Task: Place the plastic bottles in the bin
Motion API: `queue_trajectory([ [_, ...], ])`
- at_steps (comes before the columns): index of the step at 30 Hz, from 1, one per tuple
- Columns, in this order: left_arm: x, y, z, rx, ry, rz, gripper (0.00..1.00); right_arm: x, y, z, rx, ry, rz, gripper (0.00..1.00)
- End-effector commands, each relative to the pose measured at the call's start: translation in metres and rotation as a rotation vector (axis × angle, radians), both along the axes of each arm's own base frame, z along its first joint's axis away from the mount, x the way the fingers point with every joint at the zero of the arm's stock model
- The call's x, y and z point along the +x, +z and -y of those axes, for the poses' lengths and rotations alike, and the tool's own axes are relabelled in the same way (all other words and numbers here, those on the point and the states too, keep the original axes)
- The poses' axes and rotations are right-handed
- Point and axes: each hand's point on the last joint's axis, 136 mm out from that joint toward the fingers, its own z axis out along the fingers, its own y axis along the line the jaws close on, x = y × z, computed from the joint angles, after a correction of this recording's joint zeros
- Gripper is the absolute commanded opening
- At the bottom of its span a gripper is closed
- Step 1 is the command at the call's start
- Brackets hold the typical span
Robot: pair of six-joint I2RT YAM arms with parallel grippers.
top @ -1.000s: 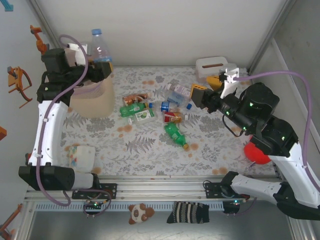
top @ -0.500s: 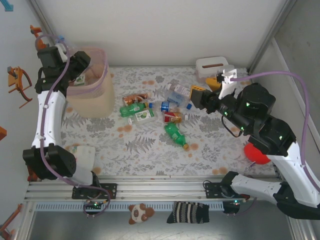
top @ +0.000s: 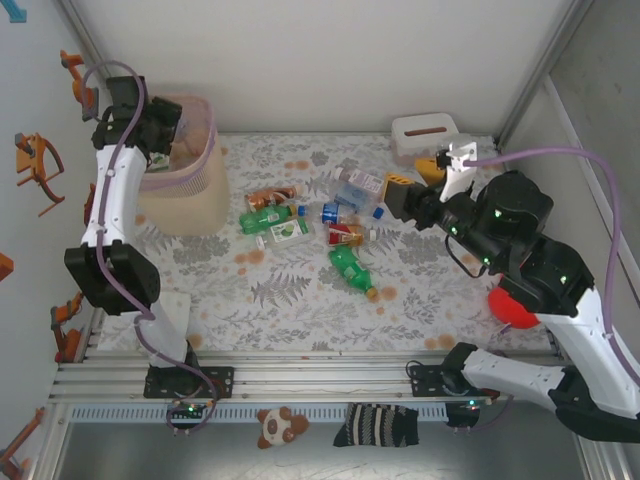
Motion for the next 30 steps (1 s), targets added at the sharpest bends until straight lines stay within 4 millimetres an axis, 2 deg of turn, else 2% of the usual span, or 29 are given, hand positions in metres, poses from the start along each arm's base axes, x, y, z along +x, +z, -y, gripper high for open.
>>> queue_trajectory([
  [1, 0.007, -0.006, 0.003, -0.121, 0.077, -0.02, 0.65, -0.002, 0.007, 0.012, 0.029, -0.04, 0.022, 0.65],
  [8, 0.022, -0.029, 0.009, -0.221, 0.109, -0.063, 0.76, -0.004, 0.005, 0.019, 0.026, -0.058, 0.026, 0.64],
  [11, 0.022, -0.037, 0.011, -0.248, 0.117, -0.087, 0.78, -0.003, 0.004, 0.02, 0.02, -0.065, 0.026, 0.64],
  [15, 0.019, -0.038, 0.011, -0.26, 0.122, -0.097, 0.83, -0.003, 0.004, 0.021, 0.018, -0.069, 0.027, 0.64],
  [23, 0.008, -0.013, 0.008, -0.242, 0.117, -0.052, 0.85, 0.005, -0.003, 0.019, -0.016, -0.095, 0.006, 0.64],
  [30, -0.001, 0.017, 0.004, -0.173, 0.068, 0.025, 0.84, 0.024, -0.027, 0.006, -0.122, -0.124, -0.062, 0.64],
])
